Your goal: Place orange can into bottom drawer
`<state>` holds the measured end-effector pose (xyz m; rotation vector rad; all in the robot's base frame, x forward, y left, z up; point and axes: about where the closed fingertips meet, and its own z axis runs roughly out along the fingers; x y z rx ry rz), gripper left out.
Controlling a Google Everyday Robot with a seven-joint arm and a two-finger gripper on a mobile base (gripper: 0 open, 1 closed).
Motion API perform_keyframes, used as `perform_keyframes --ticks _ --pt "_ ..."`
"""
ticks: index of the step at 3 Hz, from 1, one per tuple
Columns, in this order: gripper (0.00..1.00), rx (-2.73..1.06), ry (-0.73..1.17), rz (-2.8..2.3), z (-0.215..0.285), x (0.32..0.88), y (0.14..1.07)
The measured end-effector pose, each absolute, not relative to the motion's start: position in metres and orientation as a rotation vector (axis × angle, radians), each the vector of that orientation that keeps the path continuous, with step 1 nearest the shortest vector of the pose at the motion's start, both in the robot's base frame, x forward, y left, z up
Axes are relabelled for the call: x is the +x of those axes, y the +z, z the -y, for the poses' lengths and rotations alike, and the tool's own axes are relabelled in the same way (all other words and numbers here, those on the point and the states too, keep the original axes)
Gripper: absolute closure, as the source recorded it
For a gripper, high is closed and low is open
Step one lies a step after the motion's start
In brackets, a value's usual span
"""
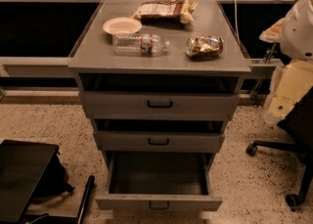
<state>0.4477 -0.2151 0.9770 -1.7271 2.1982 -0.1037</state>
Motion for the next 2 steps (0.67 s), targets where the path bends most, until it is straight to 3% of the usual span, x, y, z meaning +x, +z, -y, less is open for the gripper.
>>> perform_keyframes --ticks 2 --pt "0.0 -1.763 -0.182 -2.114 0.199 0.586 0.957"
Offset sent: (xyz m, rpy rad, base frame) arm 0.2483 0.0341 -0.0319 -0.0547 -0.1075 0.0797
